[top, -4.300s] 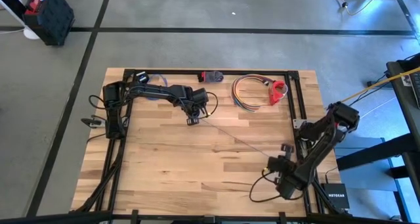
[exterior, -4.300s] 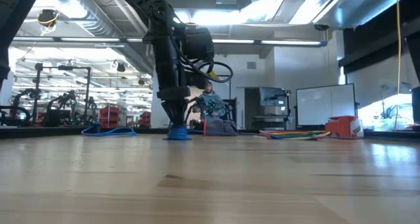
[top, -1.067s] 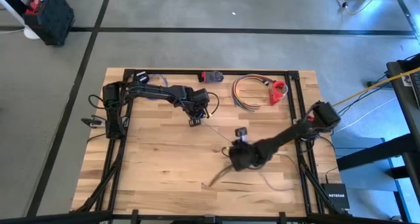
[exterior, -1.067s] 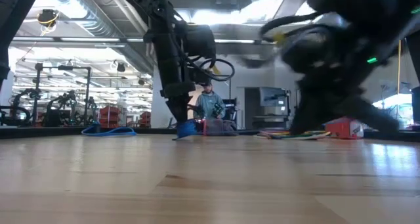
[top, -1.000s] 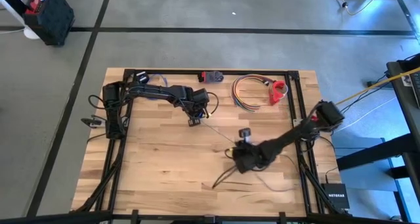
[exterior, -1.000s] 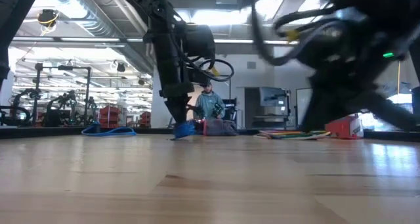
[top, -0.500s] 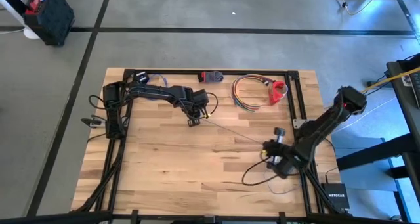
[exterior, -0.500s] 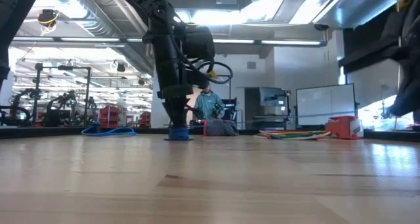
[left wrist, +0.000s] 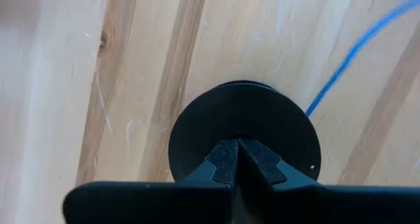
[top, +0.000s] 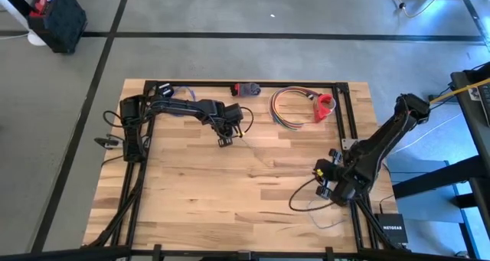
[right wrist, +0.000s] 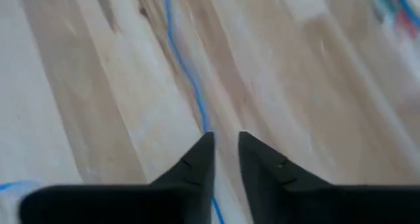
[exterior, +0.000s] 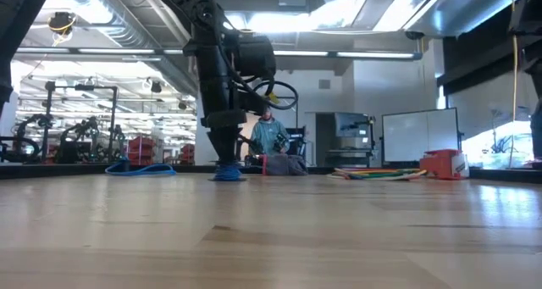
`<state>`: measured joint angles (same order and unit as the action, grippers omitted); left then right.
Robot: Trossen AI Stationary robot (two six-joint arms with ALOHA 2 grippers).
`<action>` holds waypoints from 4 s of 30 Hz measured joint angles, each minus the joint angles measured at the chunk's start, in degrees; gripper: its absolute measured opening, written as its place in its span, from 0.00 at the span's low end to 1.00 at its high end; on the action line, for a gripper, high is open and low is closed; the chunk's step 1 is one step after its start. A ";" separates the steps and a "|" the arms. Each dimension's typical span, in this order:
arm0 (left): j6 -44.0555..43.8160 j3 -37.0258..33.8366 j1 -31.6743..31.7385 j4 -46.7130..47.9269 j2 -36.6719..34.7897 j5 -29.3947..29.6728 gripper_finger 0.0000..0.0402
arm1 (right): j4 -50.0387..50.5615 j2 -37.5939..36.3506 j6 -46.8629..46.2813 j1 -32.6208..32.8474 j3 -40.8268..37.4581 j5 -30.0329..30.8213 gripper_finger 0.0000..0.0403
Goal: Coil cords
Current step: Uncoil the blue wire from the black spool
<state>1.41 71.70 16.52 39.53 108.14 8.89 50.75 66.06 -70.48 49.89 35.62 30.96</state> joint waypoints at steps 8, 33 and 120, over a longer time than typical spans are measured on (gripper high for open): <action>-0.07 0.00 -0.07 0.52 0.00 -0.42 0.01 | -5.47 0.00 11.45 -9.56 1.48 -6.21 0.41; 0.04 0.05 -0.33 0.37 0.00 -0.88 0.01 | -87.56 39.98 56.01 -50.70 4.65 -20.89 0.45; -1.60 -0.14 -0.55 1.74 0.09 0.92 0.01 | -22.96 3.44 18.37 -7.33 -5.25 4.24 0.13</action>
<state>-0.19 71.56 15.97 41.27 108.22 9.81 27.79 69.50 -52.11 42.56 30.36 35.20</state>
